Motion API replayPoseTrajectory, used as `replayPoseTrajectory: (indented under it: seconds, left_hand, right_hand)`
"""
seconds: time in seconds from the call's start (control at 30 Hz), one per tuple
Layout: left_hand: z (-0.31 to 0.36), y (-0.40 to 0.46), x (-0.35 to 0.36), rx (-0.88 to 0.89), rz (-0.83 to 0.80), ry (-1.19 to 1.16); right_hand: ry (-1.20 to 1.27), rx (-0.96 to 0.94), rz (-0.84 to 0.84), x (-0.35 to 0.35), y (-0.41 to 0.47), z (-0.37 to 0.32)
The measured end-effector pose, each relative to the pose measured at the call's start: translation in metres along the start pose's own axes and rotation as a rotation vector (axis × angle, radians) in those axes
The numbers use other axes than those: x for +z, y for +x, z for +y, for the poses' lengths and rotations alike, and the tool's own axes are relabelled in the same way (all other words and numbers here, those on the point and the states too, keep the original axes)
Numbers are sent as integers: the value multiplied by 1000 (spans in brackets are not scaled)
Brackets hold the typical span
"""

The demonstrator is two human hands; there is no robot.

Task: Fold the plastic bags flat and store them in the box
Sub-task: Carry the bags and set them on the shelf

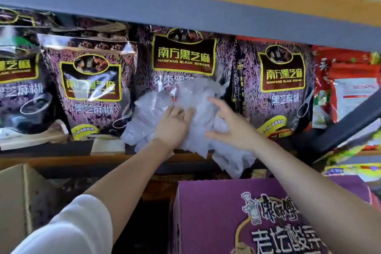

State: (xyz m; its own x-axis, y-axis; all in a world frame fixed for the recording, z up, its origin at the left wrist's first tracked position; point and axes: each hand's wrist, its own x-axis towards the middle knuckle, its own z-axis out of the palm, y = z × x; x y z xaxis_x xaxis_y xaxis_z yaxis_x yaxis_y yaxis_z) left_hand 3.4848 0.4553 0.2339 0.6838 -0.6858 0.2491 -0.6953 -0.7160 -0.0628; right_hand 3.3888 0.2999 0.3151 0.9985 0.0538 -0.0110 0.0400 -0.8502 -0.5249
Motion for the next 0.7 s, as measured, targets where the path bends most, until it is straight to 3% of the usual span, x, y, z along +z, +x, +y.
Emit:
replayPoseTrajectory:
  seconds: [0.1, 0.2, 0.23, 0.3, 0.37, 0.4, 0.47, 0.53, 0.6, 0.7]
  left_hand:
    - [1, 5, 4, 18, -235, -36]
    - [-5, -9, -3, -31, -389, -307]
    - [-7, -17, -8, -57, -346, -362]
    - [-9, -34, -16, -48, -12, -264]
    - [-8, -41, -18, 72, 239, -92]
    - [-7, -41, -19, 168, 264, -36]
    - [-7, -37, -16, 268, 122, 5]
    - [-8, -30, -11, 139, -165, -14]
    - [-5, -21, -6, 44, -314, 4]
    - [6, -10, -3, 48, -385, 66]
  right_hand:
    - [-532, -138, -80, 13, 7, -1]
    - [-673, -37, -121, 29, 26, 3]
    - [-668, -5, -137, 33, 34, 4]
    - [-661, 65, -164, 40, 47, 6]
    - [-692, 85, -201, 46, 54, 7]
    - [-696, 72, -223, 48, 55, 7]
    - [-627, 40, -281, 44, 52, 11]
    - [-456, 49, -295, 31, 41, 16]
    - [-346, 47, -157, 14, 22, 18]
    - [-183, -19, 156, -10, -14, 14]
